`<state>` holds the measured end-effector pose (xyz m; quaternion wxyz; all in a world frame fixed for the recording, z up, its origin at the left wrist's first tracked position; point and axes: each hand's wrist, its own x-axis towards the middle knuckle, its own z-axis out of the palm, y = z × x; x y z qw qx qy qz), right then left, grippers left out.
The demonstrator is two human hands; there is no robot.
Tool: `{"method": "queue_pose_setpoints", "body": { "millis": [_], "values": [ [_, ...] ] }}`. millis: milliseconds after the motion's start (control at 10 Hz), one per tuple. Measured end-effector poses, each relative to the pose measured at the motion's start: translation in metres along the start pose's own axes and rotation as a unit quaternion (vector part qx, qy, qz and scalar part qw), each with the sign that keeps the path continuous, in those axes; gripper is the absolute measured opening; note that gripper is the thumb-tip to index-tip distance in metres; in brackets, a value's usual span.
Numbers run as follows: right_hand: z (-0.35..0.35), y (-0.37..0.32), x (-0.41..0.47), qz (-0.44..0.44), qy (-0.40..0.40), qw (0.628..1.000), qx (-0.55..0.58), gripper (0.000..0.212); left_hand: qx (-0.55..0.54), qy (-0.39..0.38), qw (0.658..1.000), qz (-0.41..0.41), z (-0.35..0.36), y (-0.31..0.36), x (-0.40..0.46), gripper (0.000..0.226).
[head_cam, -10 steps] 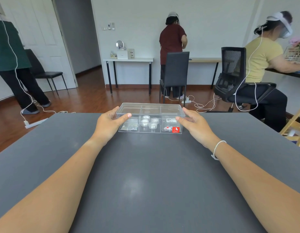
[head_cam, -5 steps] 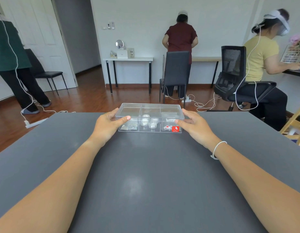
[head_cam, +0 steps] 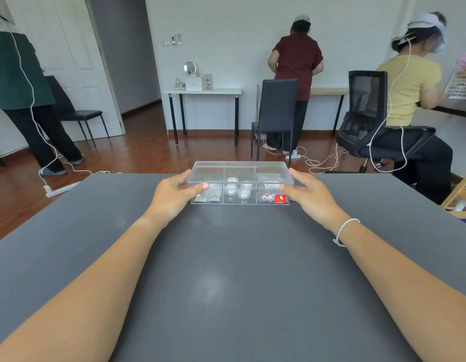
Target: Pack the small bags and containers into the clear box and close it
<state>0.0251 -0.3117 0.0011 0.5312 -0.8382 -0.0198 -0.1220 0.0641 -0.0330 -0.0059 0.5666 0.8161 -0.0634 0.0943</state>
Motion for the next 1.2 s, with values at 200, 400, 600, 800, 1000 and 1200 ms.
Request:
{"method": "queue_pose_setpoints", "body": {
  "millis": [200, 400, 600, 800, 1000, 1200],
  "values": [
    [-0.001, 0.003, 0.001, 0.013, 0.000, 1.000, 0.019, 0.057, 0.011, -0.001, 1.000, 0.002, 0.001, -0.001, -0.001, 0.054],
    [-0.001, 0.002, 0.000, 0.018, 0.001, 1.000, 0.012, 0.056, 0.011, 0.001, 1.000, 0.001, 0.001, -0.002, 0.000, 0.051],
    [-0.001, -0.001, -0.001, 0.021, 0.006, 1.000, -0.002, 0.056, 0.016, 0.003, 1.000, 0.002, 0.000, -0.005, 0.001, 0.054],
    [0.000, -0.002, -0.003, 0.019, 0.014, 1.000, -0.017, 0.058, -0.001, -0.001, 1.000, -0.002, 0.002, -0.004, -0.001, 0.073],
    [-0.001, -0.002, -0.011, 0.010, 0.030, 0.999, -0.017, 0.060, 0.012, -0.003, 1.000, 0.006, 0.001, 0.000, -0.013, 0.076],
    [-0.005, 0.003, -0.028, -0.011, 0.050, 0.997, -0.065, 0.067, 0.043, 0.010, 0.999, 0.019, 0.000, 0.003, -0.029, 0.073]
  ]
}}
